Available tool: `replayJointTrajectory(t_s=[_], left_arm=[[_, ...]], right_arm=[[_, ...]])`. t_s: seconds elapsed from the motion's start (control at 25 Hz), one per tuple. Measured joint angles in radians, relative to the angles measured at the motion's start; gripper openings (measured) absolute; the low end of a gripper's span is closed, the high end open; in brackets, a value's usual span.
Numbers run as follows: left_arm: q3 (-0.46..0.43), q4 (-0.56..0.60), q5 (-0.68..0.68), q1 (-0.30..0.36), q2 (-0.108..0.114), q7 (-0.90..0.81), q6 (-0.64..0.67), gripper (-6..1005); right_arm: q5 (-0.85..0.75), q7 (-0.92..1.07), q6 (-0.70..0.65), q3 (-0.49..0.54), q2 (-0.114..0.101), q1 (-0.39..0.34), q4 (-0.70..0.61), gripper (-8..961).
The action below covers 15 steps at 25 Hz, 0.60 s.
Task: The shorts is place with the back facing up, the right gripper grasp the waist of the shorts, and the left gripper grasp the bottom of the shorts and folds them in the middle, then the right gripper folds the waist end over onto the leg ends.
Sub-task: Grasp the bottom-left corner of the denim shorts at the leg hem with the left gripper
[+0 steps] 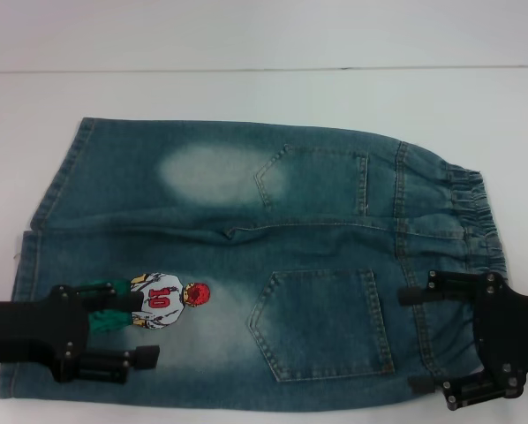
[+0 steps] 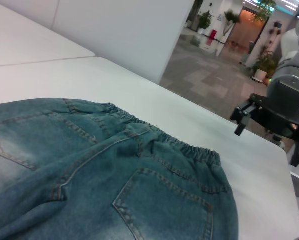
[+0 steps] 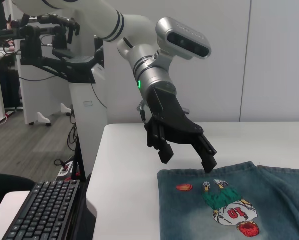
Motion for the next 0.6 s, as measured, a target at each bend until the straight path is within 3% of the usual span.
replayJointTrajectory(t_s=[0.28,0.6], left_arm=[[0.0,0.059,-0.007,-0.003,-0.012,-0.129,-0.008,919],[0.021,0.234,0.009,-0.014,-0.026,-0.482,0.037,915]], right_arm=[[0.0,0.0,0.001,0.008,-0.002,-0.009,-0.008,924],[0.001,-0.001,0.018,0.01,-0.011,-0.012,-0.01,923]])
